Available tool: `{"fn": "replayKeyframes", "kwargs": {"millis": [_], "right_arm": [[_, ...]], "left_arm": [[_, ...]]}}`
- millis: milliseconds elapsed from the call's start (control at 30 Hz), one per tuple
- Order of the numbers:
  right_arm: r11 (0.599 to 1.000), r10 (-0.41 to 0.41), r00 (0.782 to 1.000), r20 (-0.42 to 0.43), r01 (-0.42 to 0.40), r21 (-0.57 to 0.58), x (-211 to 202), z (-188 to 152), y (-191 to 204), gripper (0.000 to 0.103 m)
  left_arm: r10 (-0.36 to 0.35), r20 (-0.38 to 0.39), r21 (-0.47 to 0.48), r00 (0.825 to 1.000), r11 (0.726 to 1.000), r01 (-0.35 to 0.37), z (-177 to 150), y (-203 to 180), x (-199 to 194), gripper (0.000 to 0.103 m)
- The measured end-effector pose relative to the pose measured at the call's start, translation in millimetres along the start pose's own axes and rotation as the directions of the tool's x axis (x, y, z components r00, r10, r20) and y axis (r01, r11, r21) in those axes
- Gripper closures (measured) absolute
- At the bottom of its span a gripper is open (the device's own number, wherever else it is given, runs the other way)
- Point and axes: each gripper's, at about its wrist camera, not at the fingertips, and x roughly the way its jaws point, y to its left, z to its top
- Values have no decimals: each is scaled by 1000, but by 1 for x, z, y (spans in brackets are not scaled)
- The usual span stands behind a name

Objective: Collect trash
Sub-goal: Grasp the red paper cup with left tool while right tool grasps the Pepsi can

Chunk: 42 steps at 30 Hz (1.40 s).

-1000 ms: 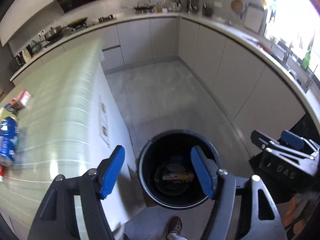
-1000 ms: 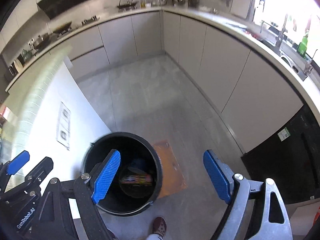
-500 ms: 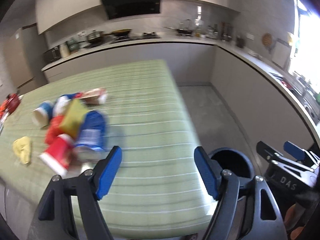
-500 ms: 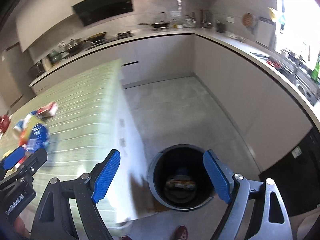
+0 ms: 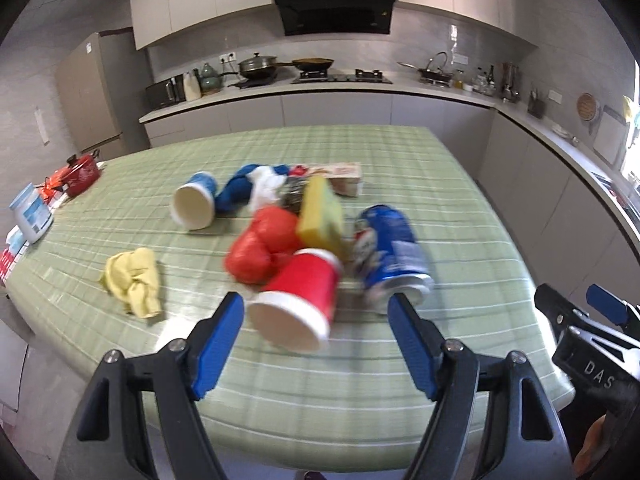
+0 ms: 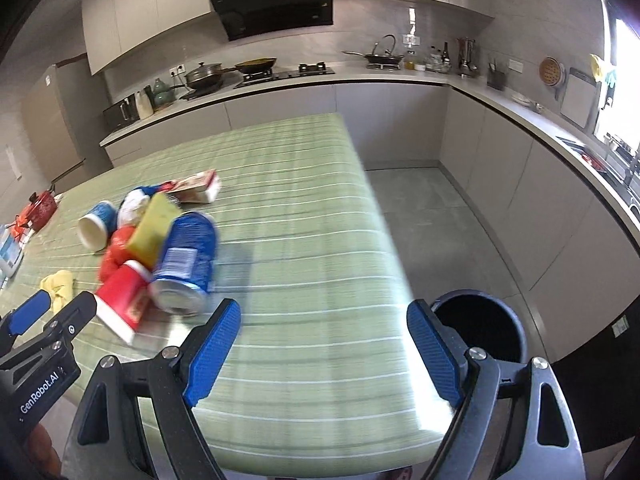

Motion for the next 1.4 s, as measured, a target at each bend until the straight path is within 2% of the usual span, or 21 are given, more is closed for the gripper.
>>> {"fn": "replayKeyframes", "kwargs": {"millis": [133, 333, 700, 967, 1300, 1400], "right_arm": [[1000, 15, 1000, -9, -15, -14, 4, -1, 26, 16], [998, 33, 999, -18, -35, -61, 14, 9, 49, 16], [992, 88, 996, -18, -89, -88, 42, 35, 47, 16], [990, 106, 993, -45, -110, -91, 61, 42, 50, 16], [992, 93, 993, -79, -99, -77, 85, 42, 75, 16], [993, 82, 993, -86, -89, -79, 92, 41, 85, 16]], "left_arm": [[14, -19, -11, 1000, 1000, -14, -2, 23, 11, 27], [11, -41, -39, 999, 999, -13, -5, 37, 21, 27], [-41, -84, -35, 996, 999, 38, 4, 24, 53, 27], [-37, -119, -9, 992, 999, 37, 1, 19, 77, 27], [-95, -146, 27, 985, 995, 100, -1, 33, 100, 27], [-112, -148, 12, 983, 993, 115, 0, 42, 104, 28]]}}
